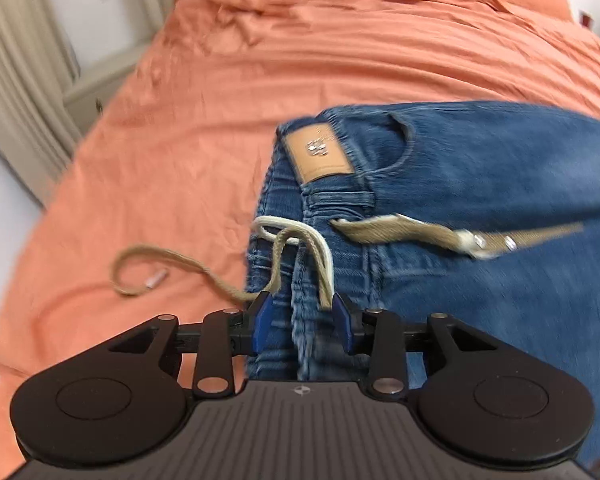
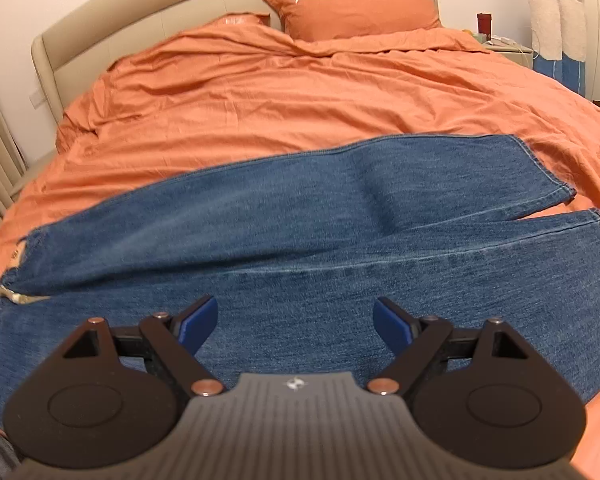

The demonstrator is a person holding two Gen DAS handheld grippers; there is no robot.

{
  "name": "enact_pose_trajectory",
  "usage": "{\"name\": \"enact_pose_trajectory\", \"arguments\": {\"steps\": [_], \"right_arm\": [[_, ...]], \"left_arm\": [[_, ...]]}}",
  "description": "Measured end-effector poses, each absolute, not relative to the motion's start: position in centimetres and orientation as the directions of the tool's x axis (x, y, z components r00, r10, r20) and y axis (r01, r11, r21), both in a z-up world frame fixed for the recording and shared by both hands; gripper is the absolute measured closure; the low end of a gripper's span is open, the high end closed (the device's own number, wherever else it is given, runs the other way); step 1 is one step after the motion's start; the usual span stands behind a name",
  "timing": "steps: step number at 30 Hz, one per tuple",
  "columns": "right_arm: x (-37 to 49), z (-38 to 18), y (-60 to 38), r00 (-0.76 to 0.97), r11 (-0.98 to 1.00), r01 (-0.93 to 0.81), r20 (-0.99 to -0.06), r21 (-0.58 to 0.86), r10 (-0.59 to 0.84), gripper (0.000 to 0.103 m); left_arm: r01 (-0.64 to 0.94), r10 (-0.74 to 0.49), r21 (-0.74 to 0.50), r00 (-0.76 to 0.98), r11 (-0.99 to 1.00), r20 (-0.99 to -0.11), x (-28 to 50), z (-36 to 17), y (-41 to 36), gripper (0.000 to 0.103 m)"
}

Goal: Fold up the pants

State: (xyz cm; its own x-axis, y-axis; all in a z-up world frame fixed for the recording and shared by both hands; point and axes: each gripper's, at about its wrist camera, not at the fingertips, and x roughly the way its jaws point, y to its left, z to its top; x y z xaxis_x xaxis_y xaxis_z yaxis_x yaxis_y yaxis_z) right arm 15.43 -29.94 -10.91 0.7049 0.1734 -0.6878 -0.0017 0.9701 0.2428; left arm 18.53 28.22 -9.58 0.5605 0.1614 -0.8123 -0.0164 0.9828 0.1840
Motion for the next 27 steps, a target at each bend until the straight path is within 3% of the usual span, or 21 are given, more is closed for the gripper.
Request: {"name": "enact_pose_trajectory", "arguments": {"steps": [9, 14, 21, 24, 27], "right_arm": [[13.8, -9.7, -30.4, 0.736, 0.965, -0.013, -0.651, 0.263, 0.188, 0.022], [12.6, -8.5, -30.4, 0.76, 0.961, -0.02, -0.62, 0.274, 0.193, 0.022], [11.7, -6.3, -31.8, 0.762, 0.932, -0.018, -0.599, 0.363, 0.248, 0.021], [11.0, -4.0, -33.9, 0.77, 0.91, -0.047, -0.566, 0.412, 0.296, 0.021], [9.9, -1.0, -36.5, 0.789, 0.934, -0.047, -0.56, 0.354, 0.252, 0.021]], "left_arm": [[0.412, 0.126, 0.405, 0.557, 0.816, -0.821, 11.6, -8.4, 20.7, 0.061], [0.568, 0.182, 0.505, 0.529, 0.649, -0.829, 9.4, -11.0, 18.3, 0.052], [0.644, 0.264, 0.638, 0.586, 0.421, -0.766, 7.5, -16.4, 15.7, 0.052], [0.616, 0.252, 0.61, 0.57, 0.499, -0.782, 8.2, -16.5, 16.1, 0.055], [0.595, 0.253, 0.602, 0.567, 0.533, -0.784, 8.5, -16.5, 16.3, 0.056]]}}
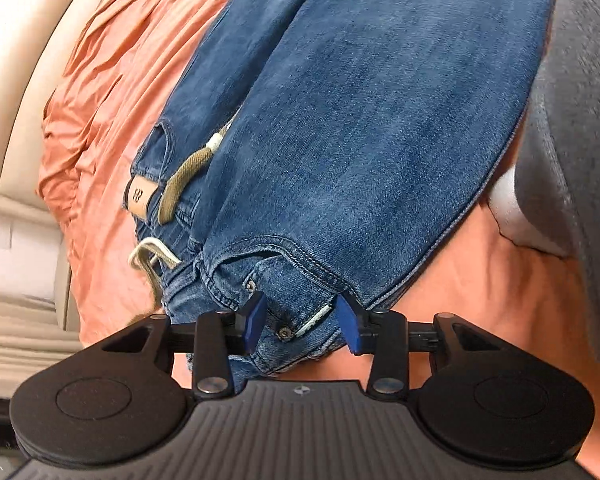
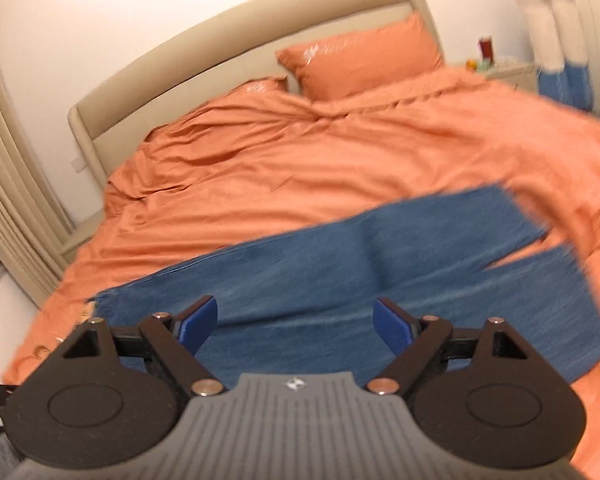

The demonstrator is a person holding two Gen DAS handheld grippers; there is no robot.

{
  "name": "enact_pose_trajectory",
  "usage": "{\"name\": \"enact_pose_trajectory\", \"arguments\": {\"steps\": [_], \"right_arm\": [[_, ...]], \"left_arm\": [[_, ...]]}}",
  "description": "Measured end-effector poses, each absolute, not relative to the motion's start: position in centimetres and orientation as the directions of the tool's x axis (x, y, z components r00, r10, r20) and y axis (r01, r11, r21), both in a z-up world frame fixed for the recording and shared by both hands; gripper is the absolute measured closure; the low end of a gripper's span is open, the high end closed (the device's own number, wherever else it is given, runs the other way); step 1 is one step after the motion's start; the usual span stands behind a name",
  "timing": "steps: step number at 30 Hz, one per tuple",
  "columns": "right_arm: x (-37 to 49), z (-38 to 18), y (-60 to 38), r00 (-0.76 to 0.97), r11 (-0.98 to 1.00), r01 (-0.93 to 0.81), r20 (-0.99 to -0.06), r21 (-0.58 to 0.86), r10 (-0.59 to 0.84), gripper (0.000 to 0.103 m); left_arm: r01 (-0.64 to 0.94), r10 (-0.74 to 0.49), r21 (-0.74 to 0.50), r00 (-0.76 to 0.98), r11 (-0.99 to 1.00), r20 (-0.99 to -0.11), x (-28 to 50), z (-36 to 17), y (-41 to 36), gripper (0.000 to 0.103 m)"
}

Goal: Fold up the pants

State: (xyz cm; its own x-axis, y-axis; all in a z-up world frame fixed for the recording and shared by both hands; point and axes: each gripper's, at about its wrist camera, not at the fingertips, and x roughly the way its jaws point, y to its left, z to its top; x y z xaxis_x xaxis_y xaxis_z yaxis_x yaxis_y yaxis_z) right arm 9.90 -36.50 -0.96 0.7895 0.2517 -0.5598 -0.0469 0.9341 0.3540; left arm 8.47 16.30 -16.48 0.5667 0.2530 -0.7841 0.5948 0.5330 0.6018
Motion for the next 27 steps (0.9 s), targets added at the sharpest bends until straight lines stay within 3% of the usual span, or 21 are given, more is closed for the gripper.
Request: {"name": "enact_pose_trajectory", "arguments": {"steps": [4, 9, 11, 12, 13, 14, 15, 21, 25, 27], "right_arm": [[9.0, 1.3, -40.5, 0.792, 0.981, -0.044, -0.592, 0.188, 0.149, 0.021], [9.1, -1.1, -45.9, 0.772, 0.993, -0.111, -0.633, -0.048, 0.056, 0.022], [9.7, -3.0, -47.9, 0.727, 0.982, -0.127, -0.687, -0.143, -0.006, 0.025], [9.9, -4.1, -48.8, 0.7, 0.972, -0.151, -0.714, -0.18, -0.024, 0.036], [9.9, -5.1, -49.4, 0.681, 0.963, -0.172, -0.731, -0.208, -0.036, 0.043], [9.9, -6.0, -49.8, 0.662, 0.95, -0.198, -0.748, -0.242, -0.052, 0.055], [9.9, -7.0, -50.1, 0.645, 0.933, -0.229, -0.762, -0.278, -0.068, 0.061], [8.3, -12.4, -48.6, 0.584, 0.713, -0.527, -0.806, -0.462, -0.091, 0.069], [8.2, -15.1, -47.0, 0.582, 0.599, -0.617, -0.808, -0.511, -0.089, 0.069], [8.3, -16.1, -46.8, 0.575, 0.588, -0.631, -0.814, -0.506, -0.083, 0.069]], "left_arm": [[0.578, 0.246, 0.586, 0.559, 0.568, -0.791, 9.1, -16.7, 17.0, 0.055], [0.545, 0.261, 0.578, 0.55, 0.608, -0.793, 9.1, -17.0, 16.5, 0.054], [0.543, 0.263, 0.564, 0.534, 0.622, -0.804, 9.0, -16.8, 16.2, 0.07], [0.534, 0.261, 0.556, 0.529, 0.637, -0.808, 9.0, -16.7, 16.1, 0.079], [0.535, 0.248, 0.536, 0.518, 0.653, -0.819, 9.0, -16.4, 15.9, 0.1], [0.526, 0.24, 0.522, 0.513, 0.671, -0.824, 9.0, -16.2, 15.8, 0.103], [0.501, 0.247, 0.534, 0.53, 0.681, -0.811, 8.9, -15.8, 15.6, 0.103], [0.321, 0.231, 0.5, 0.606, 0.805, -0.761, 9.5, -11.9, 16.3, 0.103], [0.371, 0.233, 0.52, 0.595, 0.769, -0.769, 9.6, -10.8, 15.7, 0.103], [0.434, 0.216, 0.518, 0.575, 0.737, -0.789, 9.4, -10.6, 15.9, 0.092]]}}
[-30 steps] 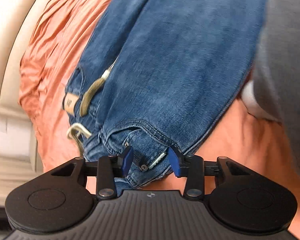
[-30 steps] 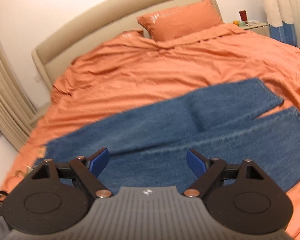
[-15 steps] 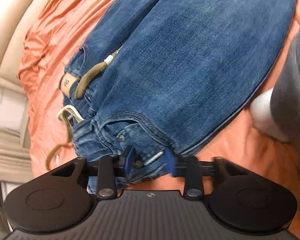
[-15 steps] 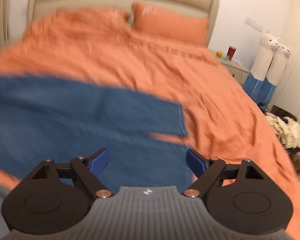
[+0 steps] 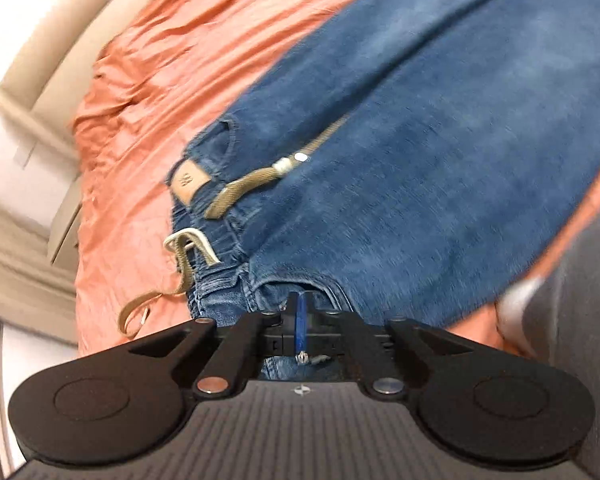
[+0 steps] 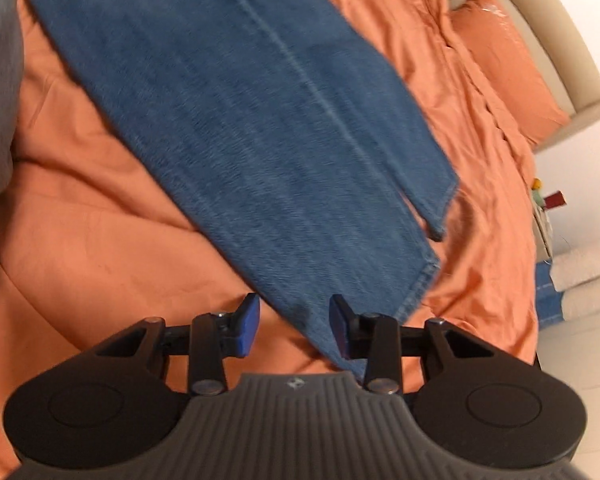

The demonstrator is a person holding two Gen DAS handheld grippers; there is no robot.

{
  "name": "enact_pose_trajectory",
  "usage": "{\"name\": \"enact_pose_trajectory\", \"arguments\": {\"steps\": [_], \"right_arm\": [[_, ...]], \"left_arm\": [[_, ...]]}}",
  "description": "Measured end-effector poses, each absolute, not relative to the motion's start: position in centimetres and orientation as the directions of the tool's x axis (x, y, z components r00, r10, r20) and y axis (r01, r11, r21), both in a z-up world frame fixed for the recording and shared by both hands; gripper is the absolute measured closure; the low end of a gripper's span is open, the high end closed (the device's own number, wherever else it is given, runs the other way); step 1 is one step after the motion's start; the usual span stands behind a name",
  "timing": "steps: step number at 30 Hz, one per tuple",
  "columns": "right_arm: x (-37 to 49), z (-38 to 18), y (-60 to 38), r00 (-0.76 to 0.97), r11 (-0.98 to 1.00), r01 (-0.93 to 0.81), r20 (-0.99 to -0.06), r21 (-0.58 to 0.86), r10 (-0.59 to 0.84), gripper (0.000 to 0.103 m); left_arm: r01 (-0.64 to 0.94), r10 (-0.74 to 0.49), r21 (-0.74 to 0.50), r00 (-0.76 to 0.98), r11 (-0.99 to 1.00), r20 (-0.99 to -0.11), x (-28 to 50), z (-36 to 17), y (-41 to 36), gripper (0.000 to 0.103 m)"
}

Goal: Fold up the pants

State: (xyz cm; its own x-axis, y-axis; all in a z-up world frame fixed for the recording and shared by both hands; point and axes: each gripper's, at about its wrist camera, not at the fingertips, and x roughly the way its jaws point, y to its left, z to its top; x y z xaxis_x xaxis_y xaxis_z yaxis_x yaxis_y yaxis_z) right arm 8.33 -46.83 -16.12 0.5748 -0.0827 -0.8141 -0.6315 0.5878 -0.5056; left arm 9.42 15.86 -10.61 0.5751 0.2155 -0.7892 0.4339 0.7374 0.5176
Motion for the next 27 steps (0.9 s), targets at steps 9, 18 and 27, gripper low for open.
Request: {"name": "enact_pose_trajectory", "arguments": {"steps": [9, 18, 27], "right_arm": [[9.1, -18.1, -47.0, 0.564, 0.643, -0.602, -0.822, -0.474, -0.078, 0.064], [9.5, -18.0, -46.6, 0.543, 0.635, -0.606, -0.832, -0.479, -0.11, 0.063], [8.1, -18.0, -45.9, 0.567, 0.538, -0.646, -0.812, -0.541, -0.136, 0.063]], "left_arm": [[0.673, 0.29, 0.591, 0.516, 0.445, -0.806, 7.2, -14.4, 16.5, 0.049], [0.734, 0.246, 0.602, 0.549, 0.316, -0.799, 7.0, -19.0, 16.9, 0.048], [0.501, 0.203, 0.58, 0.618, 0.642, -0.759, 8.7, -14.6, 17.8, 0.096]]}}
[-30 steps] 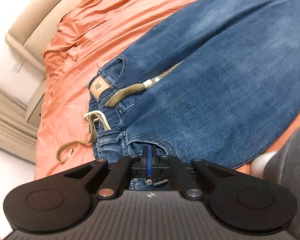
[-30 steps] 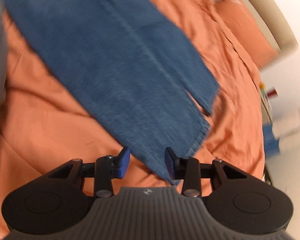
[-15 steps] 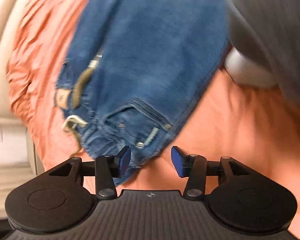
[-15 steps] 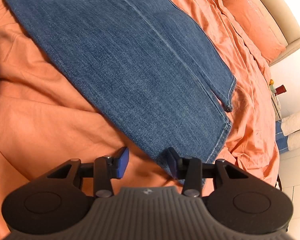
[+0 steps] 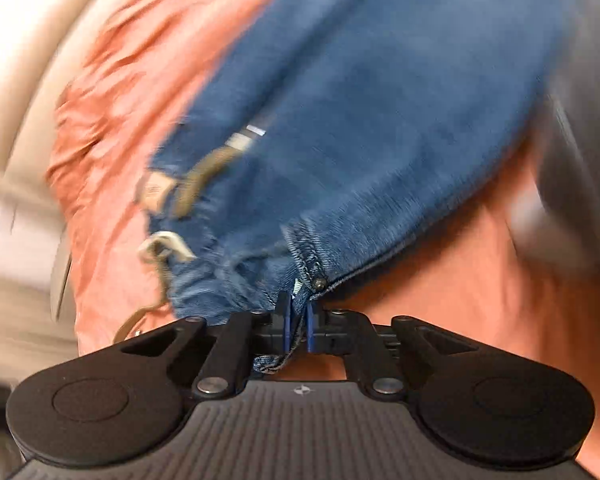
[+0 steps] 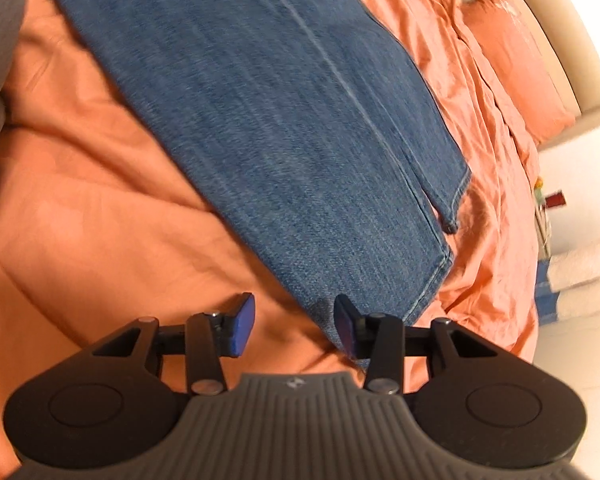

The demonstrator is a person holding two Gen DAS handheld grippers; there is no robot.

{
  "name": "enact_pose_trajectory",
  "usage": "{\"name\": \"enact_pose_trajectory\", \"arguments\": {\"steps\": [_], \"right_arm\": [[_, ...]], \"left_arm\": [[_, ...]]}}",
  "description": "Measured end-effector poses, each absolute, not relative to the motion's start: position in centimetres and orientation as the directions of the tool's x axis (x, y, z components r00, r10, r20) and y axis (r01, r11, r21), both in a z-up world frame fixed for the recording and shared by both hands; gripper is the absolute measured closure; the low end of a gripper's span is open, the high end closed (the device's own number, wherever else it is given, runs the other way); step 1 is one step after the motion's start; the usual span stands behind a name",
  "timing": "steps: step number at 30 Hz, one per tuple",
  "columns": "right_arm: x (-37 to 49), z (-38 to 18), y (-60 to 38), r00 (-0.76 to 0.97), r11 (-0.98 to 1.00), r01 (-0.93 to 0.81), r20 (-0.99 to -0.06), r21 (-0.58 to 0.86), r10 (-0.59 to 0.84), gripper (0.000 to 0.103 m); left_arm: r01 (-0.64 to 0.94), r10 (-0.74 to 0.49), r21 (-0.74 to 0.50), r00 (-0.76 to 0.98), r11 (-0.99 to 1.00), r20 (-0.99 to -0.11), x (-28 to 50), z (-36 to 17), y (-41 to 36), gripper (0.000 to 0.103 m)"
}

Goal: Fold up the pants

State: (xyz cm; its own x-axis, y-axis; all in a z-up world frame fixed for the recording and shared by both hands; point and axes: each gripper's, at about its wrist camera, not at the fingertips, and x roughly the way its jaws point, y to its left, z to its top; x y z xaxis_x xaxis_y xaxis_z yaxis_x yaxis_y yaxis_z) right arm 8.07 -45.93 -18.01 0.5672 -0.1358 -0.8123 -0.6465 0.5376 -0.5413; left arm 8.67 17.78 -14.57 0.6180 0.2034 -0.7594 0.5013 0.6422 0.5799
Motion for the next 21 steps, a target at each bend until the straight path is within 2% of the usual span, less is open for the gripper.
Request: {"name": "enact_pose_trajectory", "arguments": {"steps": [5, 6, 8, 9, 10, 14, 21], "right_arm": [[7.9, -19.1, -45.2, 0.601, 0.442, -0.668, -0.784, -0.599, -0.154, 0.067], [8.0, -19.4, -45.1, 0.61, 0.426, -0.668, -0.777, -0.61, -0.155, 0.071], [8.0, -19.9, -44.8, 0.628, 0.392, -0.668, -0.762, -0.632, -0.159, 0.086], [8.0, -20.0, -44.7, 0.639, 0.379, -0.664, -0.752, -0.645, -0.161, 0.1], [7.8, -19.9, -44.6, 0.651, 0.377, -0.655, -0.742, -0.655, -0.157, 0.103], [7.3, -18.0, -44.9, 0.714, 0.404, -0.593, -0.687, -0.697, -0.137, 0.103], [11.2, -11.1, -45.4, 0.781, 0.559, -0.458, -0.613, -0.691, -0.119, 0.103]], "left_arm": [[0.327, 0.208, 0.527, 0.662, 0.785, -0.721, 10.9, -11.4, 17.7, 0.097], [0.297, 0.212, 0.511, 0.662, 0.807, -0.719, 11.2, -10.8, 17.7, 0.097], [0.24, 0.224, 0.486, 0.662, 0.841, -0.715, 11.6, -10.0, 17.8, 0.097], [0.216, 0.231, 0.476, 0.662, 0.852, -0.713, 11.5, -9.7, 17.7, 0.097], [0.196, 0.237, 0.468, 0.661, 0.862, -0.712, 11.3, -9.5, 17.7, 0.097], [0.133, 0.257, 0.454, 0.671, 0.881, -0.696, 11.5, -8.4, 17.7, 0.097], [0.04, 0.296, 0.459, 0.712, 0.888, -0.636, 13.5, -4.2, 17.8, 0.097]]}}
